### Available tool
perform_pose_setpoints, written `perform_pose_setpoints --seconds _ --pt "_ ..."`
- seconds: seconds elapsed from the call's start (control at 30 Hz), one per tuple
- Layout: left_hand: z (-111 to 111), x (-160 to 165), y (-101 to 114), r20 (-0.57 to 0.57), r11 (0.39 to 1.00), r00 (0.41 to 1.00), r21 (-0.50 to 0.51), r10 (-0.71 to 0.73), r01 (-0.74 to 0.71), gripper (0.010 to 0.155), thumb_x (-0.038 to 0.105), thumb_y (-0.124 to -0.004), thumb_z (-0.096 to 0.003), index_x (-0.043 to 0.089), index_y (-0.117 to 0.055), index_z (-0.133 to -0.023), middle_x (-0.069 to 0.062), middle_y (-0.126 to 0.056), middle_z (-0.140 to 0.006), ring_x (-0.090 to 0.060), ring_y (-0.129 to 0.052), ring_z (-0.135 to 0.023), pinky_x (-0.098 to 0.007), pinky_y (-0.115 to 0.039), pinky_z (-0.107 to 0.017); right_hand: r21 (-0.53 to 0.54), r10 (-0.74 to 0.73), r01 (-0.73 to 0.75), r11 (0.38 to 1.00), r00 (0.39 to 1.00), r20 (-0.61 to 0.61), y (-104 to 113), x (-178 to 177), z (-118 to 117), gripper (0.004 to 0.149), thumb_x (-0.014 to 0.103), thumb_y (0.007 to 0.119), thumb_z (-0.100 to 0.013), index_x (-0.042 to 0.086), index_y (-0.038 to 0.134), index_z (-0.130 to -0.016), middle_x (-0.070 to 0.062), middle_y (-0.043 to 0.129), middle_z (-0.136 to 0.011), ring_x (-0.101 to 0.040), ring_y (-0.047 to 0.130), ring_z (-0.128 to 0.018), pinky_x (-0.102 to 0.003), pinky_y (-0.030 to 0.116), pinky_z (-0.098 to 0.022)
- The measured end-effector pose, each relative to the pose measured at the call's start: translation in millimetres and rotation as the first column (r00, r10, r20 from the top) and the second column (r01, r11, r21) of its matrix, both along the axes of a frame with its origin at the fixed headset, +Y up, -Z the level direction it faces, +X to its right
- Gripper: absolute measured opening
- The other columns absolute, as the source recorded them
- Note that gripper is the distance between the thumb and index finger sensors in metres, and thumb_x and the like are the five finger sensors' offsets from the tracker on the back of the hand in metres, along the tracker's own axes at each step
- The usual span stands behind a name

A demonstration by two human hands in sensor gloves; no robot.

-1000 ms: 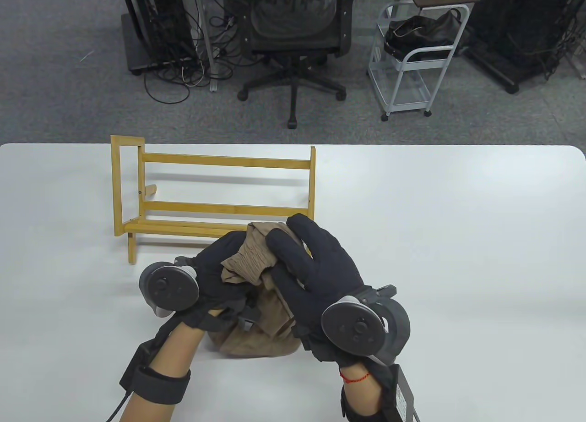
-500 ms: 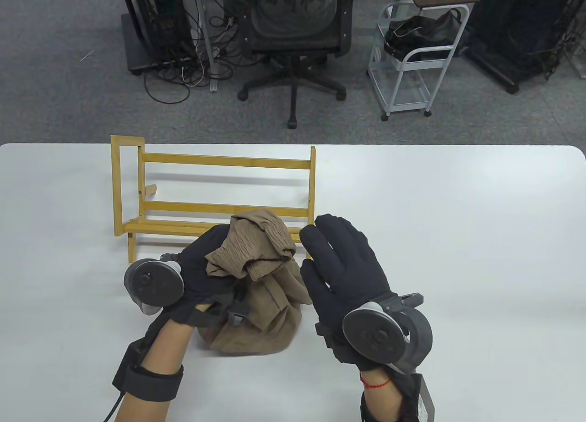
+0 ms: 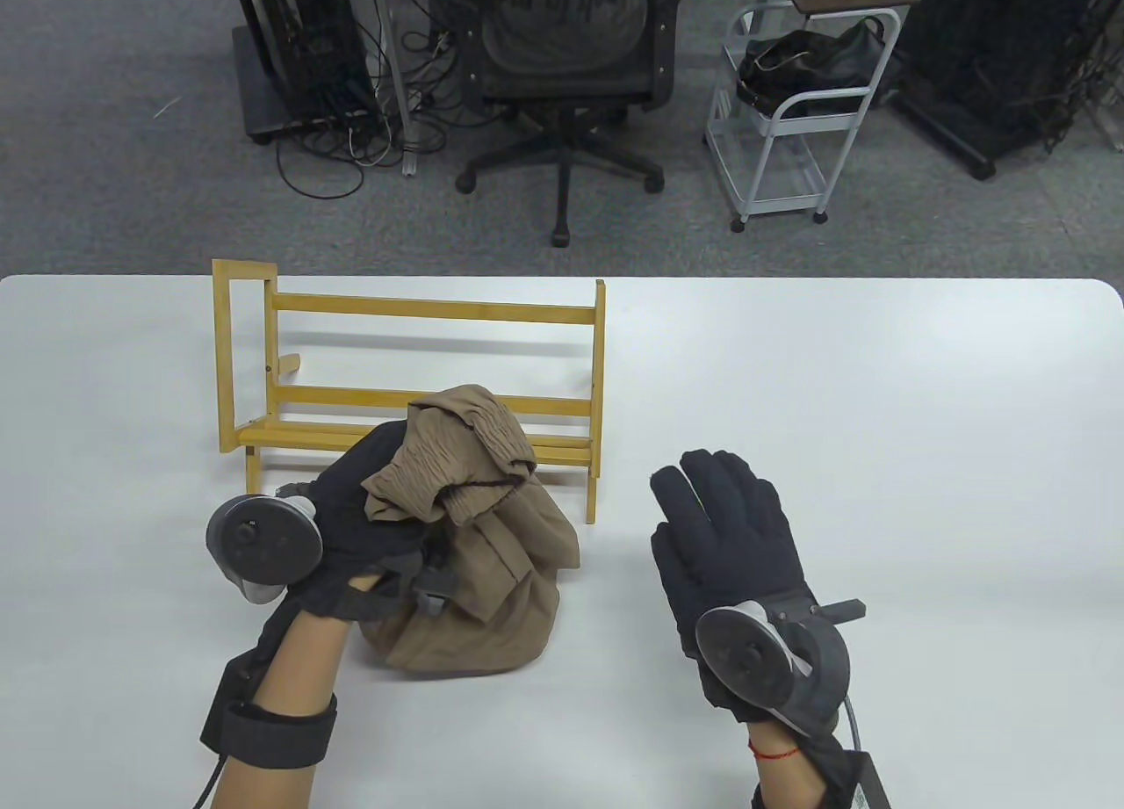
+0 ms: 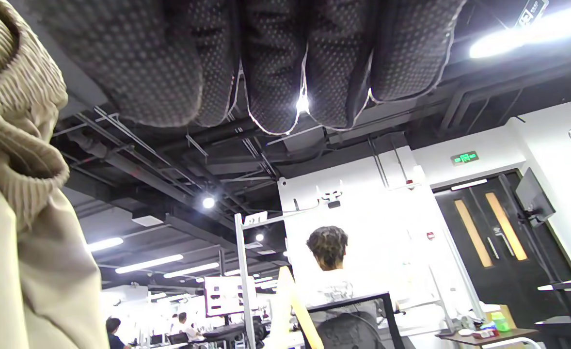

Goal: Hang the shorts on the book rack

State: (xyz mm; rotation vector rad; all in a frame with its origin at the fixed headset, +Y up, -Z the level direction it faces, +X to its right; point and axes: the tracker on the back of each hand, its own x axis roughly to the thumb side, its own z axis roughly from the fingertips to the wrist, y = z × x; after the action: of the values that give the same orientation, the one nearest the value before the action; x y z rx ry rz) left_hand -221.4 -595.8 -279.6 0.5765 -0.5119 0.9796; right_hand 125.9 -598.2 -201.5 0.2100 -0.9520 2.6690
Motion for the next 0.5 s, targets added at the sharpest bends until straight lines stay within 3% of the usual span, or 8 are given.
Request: perform_pose_setpoints --seconds 0.27,0.5 --pt "0.1 -18.2 4.1 -0.064 1.000 0.998 0.013 0.013 -0.012 0.053 0.048 -0.094 -0.0417 0.028 -0.080 -0.089 0.002 -0.097 -0.079 -0.027 -0.102 -0.067 -0.052 -0.080 -0.051 -0.024 -0.002 0.004 1.000 0.998 0.063 -25.3 18.7 -3.7 0.051 0.047 0.081 -0.044 0.038 0.074 -0.093 0.003 0.074 -0.108 -0.030 0.076 -0.101 -0.050 0.066 -0.074" --pt "-2.1 -26.0 2.8 -0.095 1.000 0.995 0.010 0.015 -0.014 0.053 0.048 -0.094 -0.0418 0.028 -0.080 -0.089 0.002 -0.097 -0.080 -0.027 -0.102 -0.068 -0.052 -0.080 -0.051 -0.012 0.135 -0.134 0.991 0.978 0.162 -35.8 24.0 -3.2 0.052 0.049 0.081 -0.044 0.039 0.072 -0.094 0.003 0.072 -0.109 -0.030 0.075 -0.102 -0.051 0.065 -0.074"
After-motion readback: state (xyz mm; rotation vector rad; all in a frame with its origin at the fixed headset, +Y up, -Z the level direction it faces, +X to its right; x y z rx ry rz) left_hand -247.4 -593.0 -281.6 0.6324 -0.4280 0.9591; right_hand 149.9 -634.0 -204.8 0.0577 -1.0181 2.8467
